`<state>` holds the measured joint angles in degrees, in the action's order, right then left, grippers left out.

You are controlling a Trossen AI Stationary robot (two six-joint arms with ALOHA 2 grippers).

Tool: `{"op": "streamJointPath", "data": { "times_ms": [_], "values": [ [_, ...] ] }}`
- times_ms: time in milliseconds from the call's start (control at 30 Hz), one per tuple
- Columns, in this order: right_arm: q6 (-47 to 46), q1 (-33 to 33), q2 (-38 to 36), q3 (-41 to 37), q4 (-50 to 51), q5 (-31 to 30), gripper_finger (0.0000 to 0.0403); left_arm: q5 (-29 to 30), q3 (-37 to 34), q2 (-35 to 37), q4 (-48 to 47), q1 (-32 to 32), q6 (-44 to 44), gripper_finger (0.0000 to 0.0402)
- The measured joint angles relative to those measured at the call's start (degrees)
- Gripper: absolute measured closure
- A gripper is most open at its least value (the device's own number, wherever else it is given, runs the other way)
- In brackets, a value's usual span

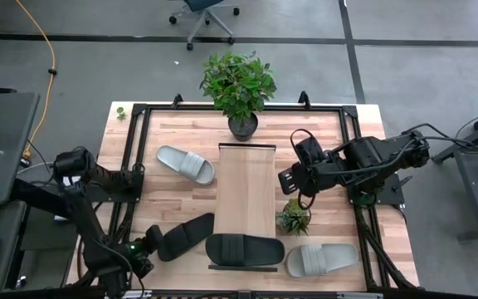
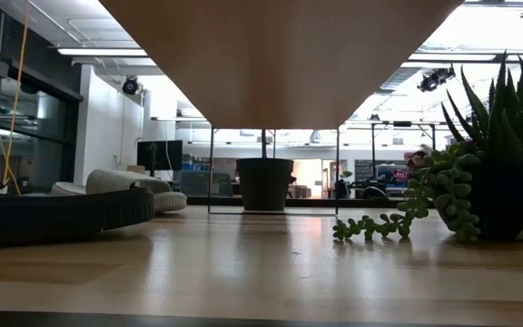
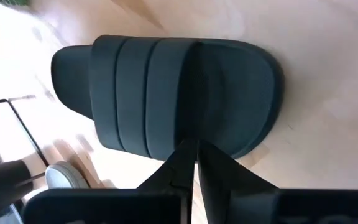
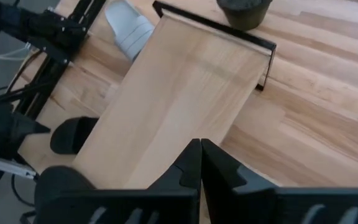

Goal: Pick and place slides into the shelf
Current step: Put the black slide into the shelf

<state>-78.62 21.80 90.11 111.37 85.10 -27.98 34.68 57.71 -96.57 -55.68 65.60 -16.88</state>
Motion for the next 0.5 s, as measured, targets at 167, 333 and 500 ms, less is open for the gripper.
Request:
{"op": "streamJointPath", "data": {
  "times_ms": [167, 333, 500],
  "values": [
    [-1.08, -0.02, 0.0, 0.0, -0.01, -1.56, 0.0402, 2.47, 0.0, -1.62, 0.2, -0.37, -3.3, 0.039],
    [-1.9, 0.0, 0.02, 0.0, -0.01, -1.9, 0.0402, 3.52, 0.0, -1.6, 0.52, -0.32, -5.5, 0.0389],
    [-2.41, -0.02, 0.02, 0.0, -0.02, -1.91, 0.0402, 6.38, 0.0, -1.6, 1.55, -0.34, -4.57, 0.0389]
  ]
}}
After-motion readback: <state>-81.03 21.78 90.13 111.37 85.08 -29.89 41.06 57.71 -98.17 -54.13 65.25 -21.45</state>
